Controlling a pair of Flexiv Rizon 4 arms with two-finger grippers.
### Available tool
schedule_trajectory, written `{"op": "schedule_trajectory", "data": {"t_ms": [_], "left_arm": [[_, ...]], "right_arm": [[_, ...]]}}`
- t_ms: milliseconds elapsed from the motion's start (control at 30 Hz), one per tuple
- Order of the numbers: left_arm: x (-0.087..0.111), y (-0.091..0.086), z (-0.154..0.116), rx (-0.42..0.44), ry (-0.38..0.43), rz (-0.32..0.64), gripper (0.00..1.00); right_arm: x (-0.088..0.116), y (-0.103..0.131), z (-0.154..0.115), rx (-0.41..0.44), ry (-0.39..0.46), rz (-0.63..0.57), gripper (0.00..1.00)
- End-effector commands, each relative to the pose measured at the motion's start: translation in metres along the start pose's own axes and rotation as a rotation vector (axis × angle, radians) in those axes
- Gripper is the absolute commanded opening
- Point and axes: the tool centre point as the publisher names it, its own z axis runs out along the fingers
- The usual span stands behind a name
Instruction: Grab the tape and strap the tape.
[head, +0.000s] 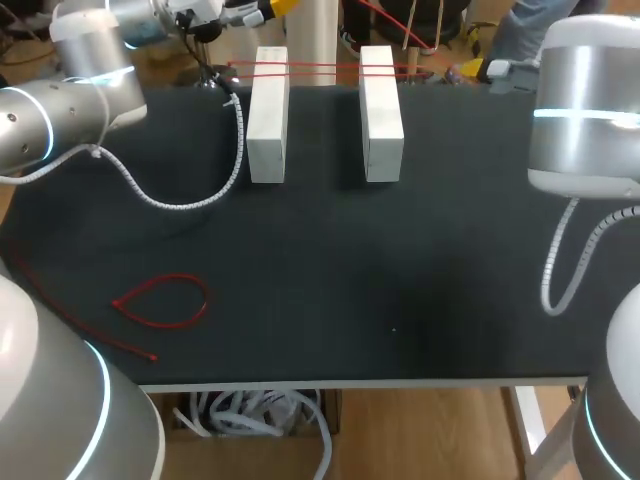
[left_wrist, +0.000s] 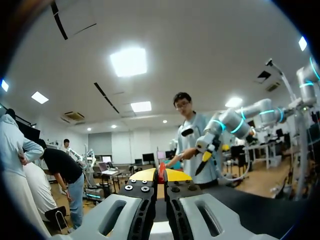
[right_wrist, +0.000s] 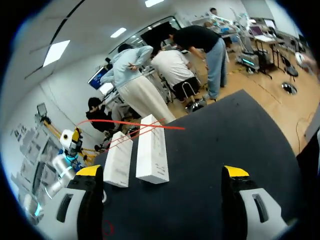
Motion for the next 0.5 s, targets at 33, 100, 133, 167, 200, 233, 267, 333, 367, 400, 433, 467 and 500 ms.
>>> {"op": "schedule_trajectory", "data": {"t_ms": [33, 100, 133, 167, 200, 233, 267, 333, 367, 400, 433, 467, 500], "left_arm": [[0.0026, -0.0019, 0.0011, -0.005, -0.007, 0.001, 0.0], [0.0026, -0.0019, 0.0011, -0.005, -0.007, 0.001, 0.0], [0.0026, -0.0019, 0.0011, -0.005, -0.007, 0.001, 0.0], [0.0026, -0.0019, 0.0011, -0.005, -0.007, 0.001, 0.0], [0.0026, -0.0019, 0.0011, -0.005, -0.007, 0.001, 0.0], [0.0026, -0.0019, 0.0011, -0.005, -0.007, 0.001, 0.0], [0.0026, -0.0019, 0.0011, -0.005, -0.007, 0.001, 0.0], [0.0026, -0.0019, 0.0011, -0.005, -0.007, 0.001, 0.0], [0.0026, -0.0019, 0.0011, -0.005, -0.007, 0.001, 0.0], [0.0026, -0.0019, 0.0011, -0.005, -0.007, 0.001, 0.0], [0.0026, -0.0019, 0.0011, -0.005, -0.007, 0.001, 0.0], [0.0026, -0.0019, 0.0011, -0.005, -0.007, 0.001, 0.0], [0.0026, -0.0019, 0.0011, -0.005, -0.007, 0.001, 0.0]], "right_arm": [[0.0051, 0.0044, -0.0146, 0.021, 0.034, 0.41, 1.0], [0.0067, 0.0056, -0.0164, -0.005, 0.044, 0.473, 1.0], [0.0072, 0.0065, -0.0172, -0.025, 0.048, 0.506, 1.0], [0.0073, 0.007, -0.0169, -0.039, 0.043, 0.532, 1.0], [0.0073, 0.0074, -0.017, -0.054, 0.039, 0.557, 1.0], [0.0074, 0.0085, -0.0174, -0.074, 0.045, 0.592, 1.0], [0.0073, 0.0087, -0.0181, -0.084, 0.038, 0.609, 1.0], [0.0067, 0.0091, -0.0193, -0.113, 0.013, 0.668, 1.0], [0.0064, 0.0092, -0.0198, -0.118, -0.002, 0.689, 1.0], [0.006, 0.0092, -0.0205, -0.132, -0.015, 0.716, 1.0], [0.0057, 0.0094, -0.0209, -0.142, -0.027, 0.747, 1.0], [0.0054, 0.0091, -0.0214, -0.144, -0.048, 0.766, 1.0], [0.0051, 0.0092, -0.0219, -0.16, -0.05, 0.798, 1.0]]}}
